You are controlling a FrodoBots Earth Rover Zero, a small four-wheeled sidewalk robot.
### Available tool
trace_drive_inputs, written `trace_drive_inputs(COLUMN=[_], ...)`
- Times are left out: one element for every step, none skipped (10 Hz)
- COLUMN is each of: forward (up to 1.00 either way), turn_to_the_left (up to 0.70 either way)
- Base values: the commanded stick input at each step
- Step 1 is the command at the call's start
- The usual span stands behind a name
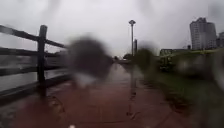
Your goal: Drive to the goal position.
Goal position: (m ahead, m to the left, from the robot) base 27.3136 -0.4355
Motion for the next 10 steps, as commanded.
trace_drive_inputs(forward=[1.0,1.0,1.0,1.0,1.0,1.0,1.0,1.0,1.0,1.0], turn_to_the_left=[-0.22,-0.39,-0.35,-0.18,0.0,0.0,-0.28,-0.39,-0.38,-0.16])
